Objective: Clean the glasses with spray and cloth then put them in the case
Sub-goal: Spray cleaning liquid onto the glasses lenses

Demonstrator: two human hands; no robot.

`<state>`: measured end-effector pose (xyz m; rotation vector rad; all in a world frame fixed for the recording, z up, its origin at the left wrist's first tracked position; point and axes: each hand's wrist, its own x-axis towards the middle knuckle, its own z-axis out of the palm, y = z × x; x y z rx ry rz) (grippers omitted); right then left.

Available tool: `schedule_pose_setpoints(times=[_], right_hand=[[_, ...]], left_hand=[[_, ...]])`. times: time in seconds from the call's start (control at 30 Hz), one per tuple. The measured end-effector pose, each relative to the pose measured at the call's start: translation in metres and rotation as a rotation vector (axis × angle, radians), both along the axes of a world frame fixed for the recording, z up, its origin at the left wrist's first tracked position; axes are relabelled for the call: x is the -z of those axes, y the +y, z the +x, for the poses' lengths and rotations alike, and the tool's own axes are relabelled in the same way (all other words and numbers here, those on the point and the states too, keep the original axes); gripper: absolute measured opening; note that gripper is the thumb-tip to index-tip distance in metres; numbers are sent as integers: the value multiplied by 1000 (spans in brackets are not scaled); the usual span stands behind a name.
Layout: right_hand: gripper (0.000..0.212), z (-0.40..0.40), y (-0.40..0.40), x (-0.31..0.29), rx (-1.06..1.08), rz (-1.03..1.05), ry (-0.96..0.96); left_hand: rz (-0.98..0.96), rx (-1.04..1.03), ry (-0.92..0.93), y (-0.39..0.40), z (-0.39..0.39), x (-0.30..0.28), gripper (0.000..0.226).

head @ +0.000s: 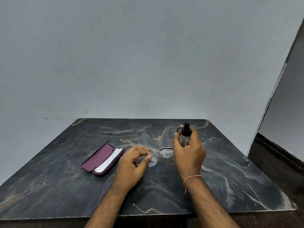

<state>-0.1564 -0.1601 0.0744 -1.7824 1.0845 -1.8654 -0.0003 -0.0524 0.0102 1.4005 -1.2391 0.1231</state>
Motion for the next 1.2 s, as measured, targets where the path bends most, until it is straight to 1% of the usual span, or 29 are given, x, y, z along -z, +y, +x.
schedule_pose_setpoints(times=[0.07, 0.2, 0.3, 0.43, 0.5, 0.57, 0.63, 0.73, 0.8, 0.87, 0.93, 1.0, 1.07, 1.13, 1.2], right_hand=[[20, -3, -2, 3, -49, 98, -53], [17, -4, -2, 13, -144, 212, -169], [22, -1, 2, 22, -235, 263, -235], [28, 4, 8, 30, -302, 293, -293], [31, 4, 11, 32, -337, 305, -326], [31, 1, 14, 34, -347, 314, -316], [25, -5, 18, 35, -346, 321, -302], [17, -18, 31, 35, -412, 337, -285], [16, -27, 43, 37, -551, 374, -203], [22, -33, 50, 39, -758, 478, -154], [32, -36, 56, 39, -977, 599, -204], [37, -37, 59, 35, -1162, 675, -314], [39, -37, 58, 32, -1268, 719, -382], [34, -37, 57, 31, -1343, 768, -418], [31, -38, 56, 33, -1419, 837, -458]], left_hand=[[-16, -51, -9, 1, 2, -1, 9], [-49, 17, 164, 3, -3, -7, 16], [-106, -6, 154, 4, -4, -6, 16], [-175, -3, 260, 2, -3, -5, 14], [-180, -19, 247, 2, -3, -6, 15], [-174, -41, 222, 3, -1, -5, 20], [-167, -63, 223, 4, 0, -5, 20], [-151, -82, 218, 4, -1, -8, 12], [-151, -90, 208, 4, -1, -8, 16], [-134, -125, 180, 3, 2, -4, 21], [-103, -186, 130, 2, 6, 1, 21], [-94, -209, 96, 2, 7, 2, 20], [-96, -208, 78, 5, 2, -2, 19], [-113, -199, 62, 9, -5, -8, 10], [-129, -187, 47, 11, -10, -12, 13]])
